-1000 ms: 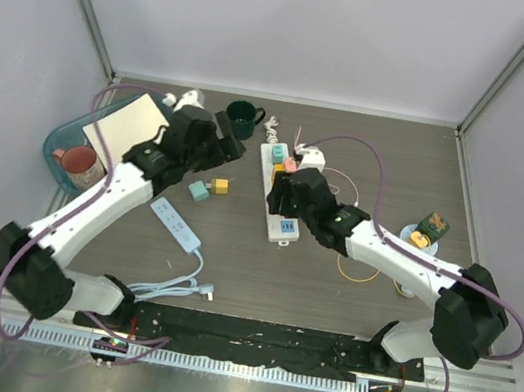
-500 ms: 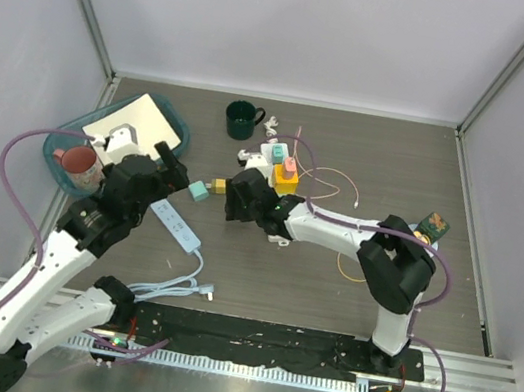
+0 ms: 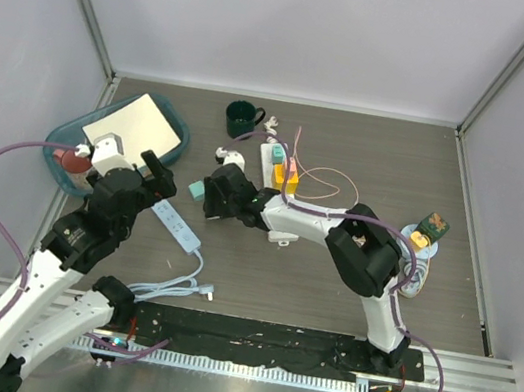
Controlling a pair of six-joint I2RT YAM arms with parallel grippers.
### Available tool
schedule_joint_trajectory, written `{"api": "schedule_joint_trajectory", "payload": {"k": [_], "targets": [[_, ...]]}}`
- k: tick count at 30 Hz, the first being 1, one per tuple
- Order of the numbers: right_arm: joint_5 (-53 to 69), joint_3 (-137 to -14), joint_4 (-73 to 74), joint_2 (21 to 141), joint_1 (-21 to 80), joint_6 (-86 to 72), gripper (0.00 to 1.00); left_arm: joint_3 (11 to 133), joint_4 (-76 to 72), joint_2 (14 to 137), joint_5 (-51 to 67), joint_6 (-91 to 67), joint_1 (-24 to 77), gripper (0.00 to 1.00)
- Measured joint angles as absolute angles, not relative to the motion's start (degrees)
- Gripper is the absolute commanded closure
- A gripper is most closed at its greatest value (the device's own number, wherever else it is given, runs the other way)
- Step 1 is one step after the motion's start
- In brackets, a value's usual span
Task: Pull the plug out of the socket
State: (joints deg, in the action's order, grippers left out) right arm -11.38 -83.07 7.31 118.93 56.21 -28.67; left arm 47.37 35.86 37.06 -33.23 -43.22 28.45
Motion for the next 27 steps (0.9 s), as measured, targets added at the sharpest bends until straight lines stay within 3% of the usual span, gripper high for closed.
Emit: {"api": "schedule_joint_trajectory", "payload": {"k": [7,13,17,22,27], "targets": [[-11.1,-85.5,8.2,120.3,56.3,-28.7,0.27,47.4,36.8,36.3,-33.3,-43.0,28.4,0.00],[-14.2,-86.3,10.4,120.4,56.4,-27.7,0.16,47.4,36.8,36.4,-33.2,-43.0,28.4,0.00],[-15.8,-86.3,12.3,119.3,56.4,-26.5,0.16,47.4,36.8,37.3,-32.9,-42.9,28.4,0.00],[-16.8,-86.3,14.0,115.5,56.4,-24.5,0.25,47.4,36.7,37.8,-31.7,-42.7,28.4,0.00],[-17.5,-86.3,14.4,110.1,56.4,-22.6,0.52,47.4,36.7,37.8,-30.2,-42.7,28.4,0.00]]}}
